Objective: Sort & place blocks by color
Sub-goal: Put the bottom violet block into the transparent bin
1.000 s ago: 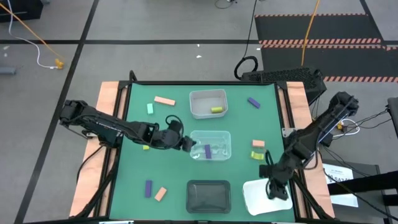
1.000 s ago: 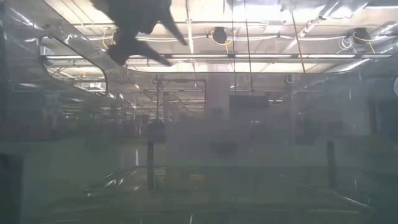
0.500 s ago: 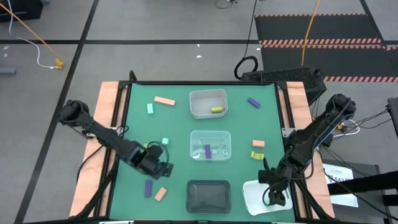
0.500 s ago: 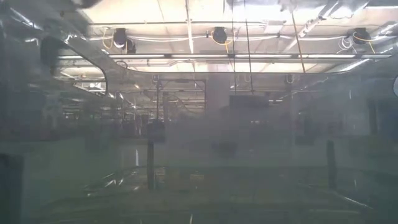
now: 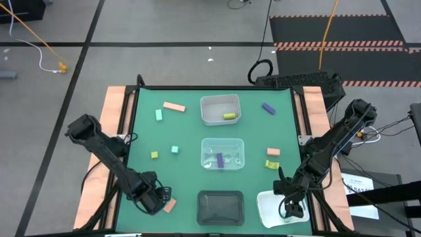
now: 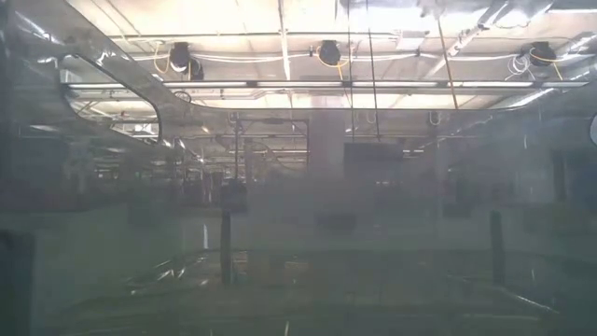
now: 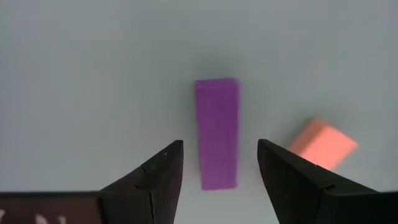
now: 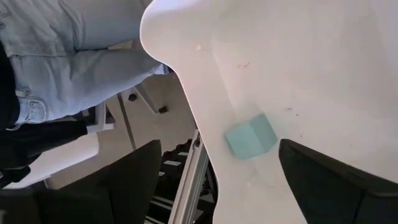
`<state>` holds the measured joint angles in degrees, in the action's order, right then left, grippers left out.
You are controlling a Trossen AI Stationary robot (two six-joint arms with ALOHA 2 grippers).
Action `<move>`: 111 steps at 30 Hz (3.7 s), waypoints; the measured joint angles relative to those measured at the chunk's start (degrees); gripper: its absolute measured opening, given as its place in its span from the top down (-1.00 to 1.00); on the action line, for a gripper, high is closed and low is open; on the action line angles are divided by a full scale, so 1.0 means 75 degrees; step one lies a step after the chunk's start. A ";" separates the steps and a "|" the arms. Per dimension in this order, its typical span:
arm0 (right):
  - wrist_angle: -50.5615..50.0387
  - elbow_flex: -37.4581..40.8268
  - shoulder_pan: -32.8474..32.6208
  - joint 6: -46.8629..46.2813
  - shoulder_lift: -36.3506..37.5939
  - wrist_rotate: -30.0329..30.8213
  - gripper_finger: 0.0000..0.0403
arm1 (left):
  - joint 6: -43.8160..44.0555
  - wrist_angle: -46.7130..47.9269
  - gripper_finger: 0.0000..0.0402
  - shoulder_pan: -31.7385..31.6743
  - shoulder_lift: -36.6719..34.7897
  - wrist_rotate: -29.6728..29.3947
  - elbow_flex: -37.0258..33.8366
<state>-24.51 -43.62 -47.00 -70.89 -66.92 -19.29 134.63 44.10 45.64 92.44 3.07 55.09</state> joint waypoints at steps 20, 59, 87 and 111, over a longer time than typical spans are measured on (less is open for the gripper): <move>0.0213 0.0000 0.0003 -0.0198 0.0000 0.0086 -0.32 | -0.0244 -0.0500 0.50 -0.0040 0.0596 -0.0517 0.0126; 0.2616 0.0000 0.4475 0.4490 0.0933 0.2048 0.63 | -1.0002 -0.7489 0.50 -0.4202 -0.1464 -0.5254 0.0286; 0.9995 0.0000 0.5276 1.2780 -0.1221 0.5602 -0.42 | -1.0538 -0.9941 0.50 -0.5575 -0.1463 -0.5381 0.0286; 1.1924 -0.1077 0.5910 1.2665 -0.2811 0.6450 -0.29 | -1.0761 -1.0313 0.50 -0.5534 -0.1463 -0.5357 0.0286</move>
<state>64.92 -51.69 -2.68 24.09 -88.00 29.09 53.92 -33.26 4.14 81.47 -37.10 57.23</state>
